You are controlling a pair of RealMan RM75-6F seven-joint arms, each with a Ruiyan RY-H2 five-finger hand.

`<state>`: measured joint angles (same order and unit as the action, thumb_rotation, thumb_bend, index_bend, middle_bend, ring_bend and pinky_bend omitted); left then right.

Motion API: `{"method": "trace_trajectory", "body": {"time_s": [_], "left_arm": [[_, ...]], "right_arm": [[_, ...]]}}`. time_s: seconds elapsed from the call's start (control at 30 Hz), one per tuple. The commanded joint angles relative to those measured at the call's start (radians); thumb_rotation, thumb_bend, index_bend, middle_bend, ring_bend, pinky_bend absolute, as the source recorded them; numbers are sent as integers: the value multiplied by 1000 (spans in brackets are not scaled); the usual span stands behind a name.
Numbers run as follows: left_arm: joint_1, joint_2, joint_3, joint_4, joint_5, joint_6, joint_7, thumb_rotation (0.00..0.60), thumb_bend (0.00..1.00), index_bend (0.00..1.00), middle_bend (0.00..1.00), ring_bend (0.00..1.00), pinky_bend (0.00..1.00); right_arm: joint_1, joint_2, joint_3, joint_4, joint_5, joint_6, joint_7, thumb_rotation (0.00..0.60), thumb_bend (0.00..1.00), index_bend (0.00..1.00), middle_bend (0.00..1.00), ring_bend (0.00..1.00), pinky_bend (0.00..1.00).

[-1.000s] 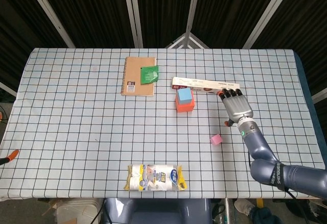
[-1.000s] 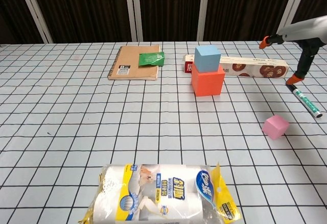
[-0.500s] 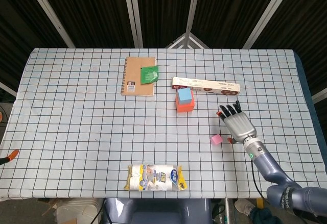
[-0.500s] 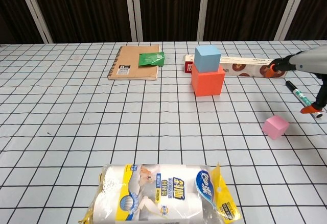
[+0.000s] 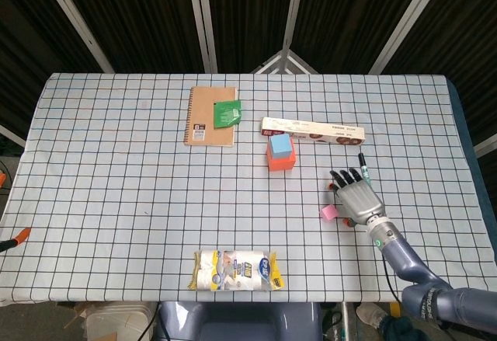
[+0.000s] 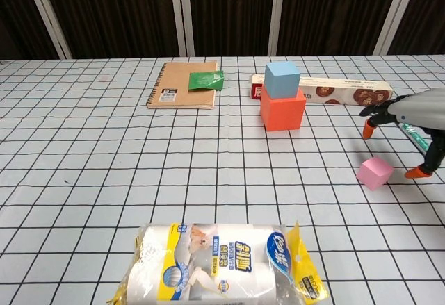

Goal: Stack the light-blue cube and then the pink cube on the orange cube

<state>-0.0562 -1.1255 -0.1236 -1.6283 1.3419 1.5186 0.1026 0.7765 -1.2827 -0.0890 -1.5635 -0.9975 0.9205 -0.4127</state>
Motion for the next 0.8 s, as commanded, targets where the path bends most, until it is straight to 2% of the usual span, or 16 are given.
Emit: {"method": "trace_trajectory", "body": {"time_s": [0.03, 0.23, 0.5, 0.8], "left_arm": [[0, 0, 0, 0, -1, 1, 1, 600, 114, 27, 0, 0, 0], [-2, -1, -3, 0, -6, -3, 5, 600, 114, 27, 0, 0, 0], [-4, -6, 1, -4, -1, -2, 19, 600, 114, 27, 0, 0, 0], [-7, -8, 0, -4, -8, -7, 28, 600, 114, 27, 0, 0, 0]], "right_arm": [[-8, -12, 5, 12, -8, -8, 0, 600, 274, 269, 0, 0, 0], [-24, -20, 13, 19, -26, -13, 3, 600, 274, 278, 0, 0, 0], [-31, -41, 31, 24, -33, -28, 3, 600, 275, 357, 0, 0, 0], [-37, -58, 53, 42, -46, -41, 7, 600, 273, 392, 0, 0, 0]]}}
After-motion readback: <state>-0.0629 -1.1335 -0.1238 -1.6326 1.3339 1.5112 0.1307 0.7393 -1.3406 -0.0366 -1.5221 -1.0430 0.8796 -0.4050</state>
